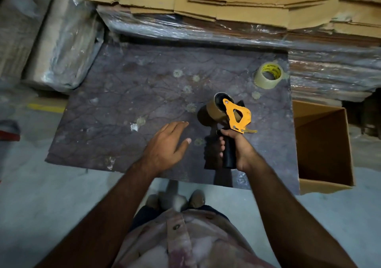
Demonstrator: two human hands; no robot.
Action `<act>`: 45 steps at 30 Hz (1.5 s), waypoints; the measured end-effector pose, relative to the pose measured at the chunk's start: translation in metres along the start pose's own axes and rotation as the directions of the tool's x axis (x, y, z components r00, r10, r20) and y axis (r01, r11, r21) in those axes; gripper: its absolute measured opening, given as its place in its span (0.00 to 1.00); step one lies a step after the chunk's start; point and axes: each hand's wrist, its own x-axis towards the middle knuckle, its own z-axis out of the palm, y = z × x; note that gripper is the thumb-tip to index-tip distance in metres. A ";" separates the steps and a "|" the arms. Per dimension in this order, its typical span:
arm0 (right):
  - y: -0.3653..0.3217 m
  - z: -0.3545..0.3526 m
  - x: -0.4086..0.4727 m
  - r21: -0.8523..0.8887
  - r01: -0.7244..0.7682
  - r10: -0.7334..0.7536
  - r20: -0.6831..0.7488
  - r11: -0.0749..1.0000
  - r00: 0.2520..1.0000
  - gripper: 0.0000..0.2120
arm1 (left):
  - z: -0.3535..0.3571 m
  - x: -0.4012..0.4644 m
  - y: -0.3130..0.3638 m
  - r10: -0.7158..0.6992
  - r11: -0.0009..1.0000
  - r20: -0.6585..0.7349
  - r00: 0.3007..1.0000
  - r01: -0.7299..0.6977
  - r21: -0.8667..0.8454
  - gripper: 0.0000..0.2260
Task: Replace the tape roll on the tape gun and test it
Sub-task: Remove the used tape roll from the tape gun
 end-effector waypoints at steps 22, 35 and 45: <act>0.040 0.154 -0.088 0.243 -0.074 -0.179 0.858 0.967 0.481 0.19 | -0.129 0.045 -0.037 -0.182 0.162 0.317 0.931 0.347 -0.924 0.18; 0.048 0.183 -0.117 0.054 0.313 -0.310 0.361 0.948 0.880 0.31 | -0.169 0.021 -0.059 -0.279 0.476 0.019 0.960 0.155 -0.866 0.14; 0.066 0.201 -0.133 -0.059 0.360 -0.355 0.083 0.931 0.931 0.29 | -0.189 -0.004 -0.056 -0.116 0.596 0.078 0.990 0.132 -0.792 0.25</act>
